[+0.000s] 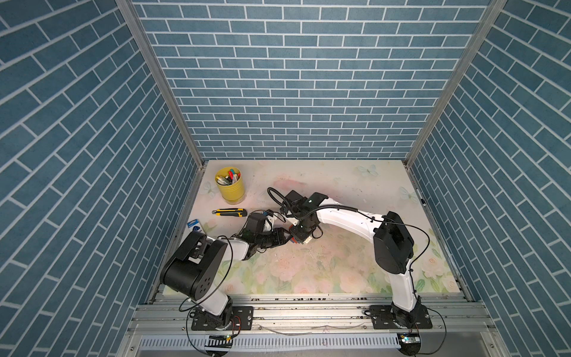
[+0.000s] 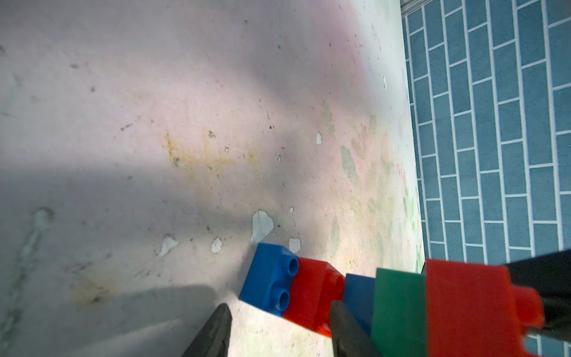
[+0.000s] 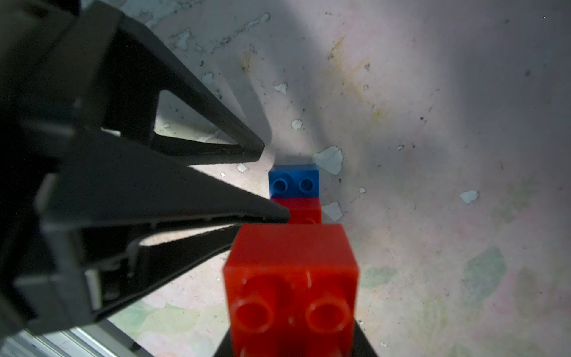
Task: Assemble the letter y with lego
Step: Assemble the lego brick with the lego brick.
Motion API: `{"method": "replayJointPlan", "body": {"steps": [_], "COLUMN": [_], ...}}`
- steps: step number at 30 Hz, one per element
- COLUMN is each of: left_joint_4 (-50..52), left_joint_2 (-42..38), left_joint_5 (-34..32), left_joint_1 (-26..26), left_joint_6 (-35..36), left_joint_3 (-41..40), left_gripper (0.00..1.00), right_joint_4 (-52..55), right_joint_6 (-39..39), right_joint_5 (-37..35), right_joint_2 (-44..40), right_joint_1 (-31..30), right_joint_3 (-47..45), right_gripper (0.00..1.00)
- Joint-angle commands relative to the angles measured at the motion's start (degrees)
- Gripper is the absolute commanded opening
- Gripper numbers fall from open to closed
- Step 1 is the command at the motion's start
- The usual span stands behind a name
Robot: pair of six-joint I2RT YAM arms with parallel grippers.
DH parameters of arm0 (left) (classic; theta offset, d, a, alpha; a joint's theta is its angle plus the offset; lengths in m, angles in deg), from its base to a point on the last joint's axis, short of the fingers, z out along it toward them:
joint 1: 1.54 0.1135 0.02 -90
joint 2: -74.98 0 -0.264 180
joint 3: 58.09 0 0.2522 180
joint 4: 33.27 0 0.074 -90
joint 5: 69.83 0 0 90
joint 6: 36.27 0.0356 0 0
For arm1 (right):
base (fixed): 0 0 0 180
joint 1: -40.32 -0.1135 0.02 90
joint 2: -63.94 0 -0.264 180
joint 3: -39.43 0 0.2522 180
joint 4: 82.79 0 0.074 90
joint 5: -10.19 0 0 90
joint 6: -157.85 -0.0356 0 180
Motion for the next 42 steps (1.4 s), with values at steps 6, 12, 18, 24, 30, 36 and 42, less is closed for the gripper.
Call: {"method": "replayJointPlan", "body": {"steps": [6,12,18,24,30,36,42], "left_joint_4": [15.67,15.49,15.19,14.66,14.57,15.62,17.57], "left_joint_2": [4.35,4.49,4.44,4.66,4.23,1.55,-2.25], "left_joint_5": [-9.41,-9.37,-9.37,-9.28,-8.70,-7.87,-7.56], "left_joint_1": [0.41,0.46,0.42,0.41,0.46,0.38,0.40], "left_joint_6": [0.96,0.85,0.73,0.51,0.42,0.07,-0.28], "left_joint_3": [-4.46,-4.64,-4.89,-5.19,-4.83,-4.05,-3.08], "left_gripper": [0.53,0.51,0.51,0.51,0.51,0.52,0.55], "right_joint_4": [3.55,3.60,3.81,3.46,3.10,3.15,3.33], "right_joint_6": [-1.65,-2.20,-2.47,-2.64,-3.07,-3.25,-3.01], "right_joint_5": [-2.70,-2.19,-1.06,-0.30,-0.61,-0.77,-0.92], "right_joint_2": [2.89,5.17,6.82,7.58,5.23,3.57,3.31], "right_joint_1": [-0.33,-0.39,-0.39,-0.39,0.10,0.80,0.83], "right_joint_3": [-1.70,0.08,1.47,1.13,1.63,2.22,2.02], "right_gripper": [0.27,0.27,0.26,0.26,0.26,0.26,0.26]}}
